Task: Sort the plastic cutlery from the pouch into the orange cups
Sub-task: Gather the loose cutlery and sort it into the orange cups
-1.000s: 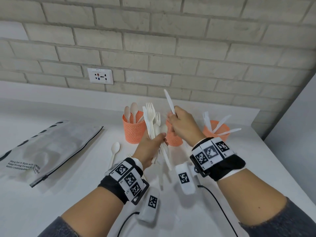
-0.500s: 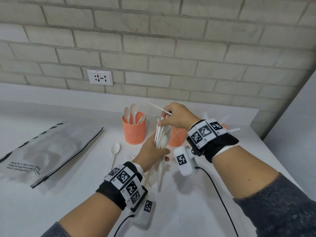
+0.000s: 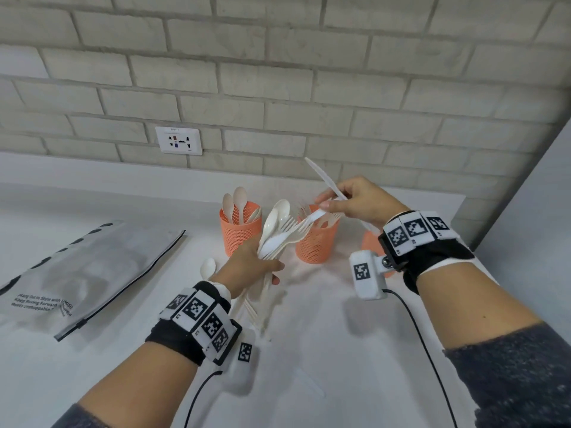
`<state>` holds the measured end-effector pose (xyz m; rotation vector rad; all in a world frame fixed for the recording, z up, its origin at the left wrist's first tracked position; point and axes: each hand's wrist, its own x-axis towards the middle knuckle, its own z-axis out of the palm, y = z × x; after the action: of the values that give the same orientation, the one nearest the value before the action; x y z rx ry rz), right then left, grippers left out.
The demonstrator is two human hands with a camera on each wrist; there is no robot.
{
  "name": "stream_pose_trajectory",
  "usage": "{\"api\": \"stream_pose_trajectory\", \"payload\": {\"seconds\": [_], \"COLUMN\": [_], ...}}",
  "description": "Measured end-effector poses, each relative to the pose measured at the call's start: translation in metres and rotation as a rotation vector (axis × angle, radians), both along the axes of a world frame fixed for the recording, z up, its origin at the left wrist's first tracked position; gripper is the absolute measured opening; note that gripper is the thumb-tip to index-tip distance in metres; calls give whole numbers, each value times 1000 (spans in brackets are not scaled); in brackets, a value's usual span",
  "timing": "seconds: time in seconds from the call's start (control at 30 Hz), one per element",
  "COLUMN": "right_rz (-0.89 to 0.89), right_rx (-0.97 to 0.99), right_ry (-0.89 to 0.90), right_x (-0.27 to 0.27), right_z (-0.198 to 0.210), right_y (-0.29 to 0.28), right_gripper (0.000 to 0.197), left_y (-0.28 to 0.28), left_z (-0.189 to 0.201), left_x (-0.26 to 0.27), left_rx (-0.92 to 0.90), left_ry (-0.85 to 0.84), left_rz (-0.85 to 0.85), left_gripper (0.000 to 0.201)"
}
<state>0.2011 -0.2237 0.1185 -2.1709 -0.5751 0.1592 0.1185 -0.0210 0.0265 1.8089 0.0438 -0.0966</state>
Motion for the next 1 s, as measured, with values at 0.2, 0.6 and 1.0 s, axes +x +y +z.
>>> {"api": "stream_pose_trajectory", "payload": {"seconds": [0.2, 0.6, 1.0], "right_rz": [111, -89, -571], "right_rx": [-374, 109, 499], "right_ry": [59, 168, -268], "right_x": [5, -19, 54], "right_z": [-4, -78, -49], "right_y": [-41, -10, -55], "right_gripper": [18, 26, 16], "left_y": [-5, -14, -46], "left_z": [13, -5, -4], "left_x": [12, 13, 15], "left_rx": [125, -119, -550], "left_ry": [74, 44, -8], "left_rz": [-150, 48, 4], "left_gripper": [44, 29, 39]}}
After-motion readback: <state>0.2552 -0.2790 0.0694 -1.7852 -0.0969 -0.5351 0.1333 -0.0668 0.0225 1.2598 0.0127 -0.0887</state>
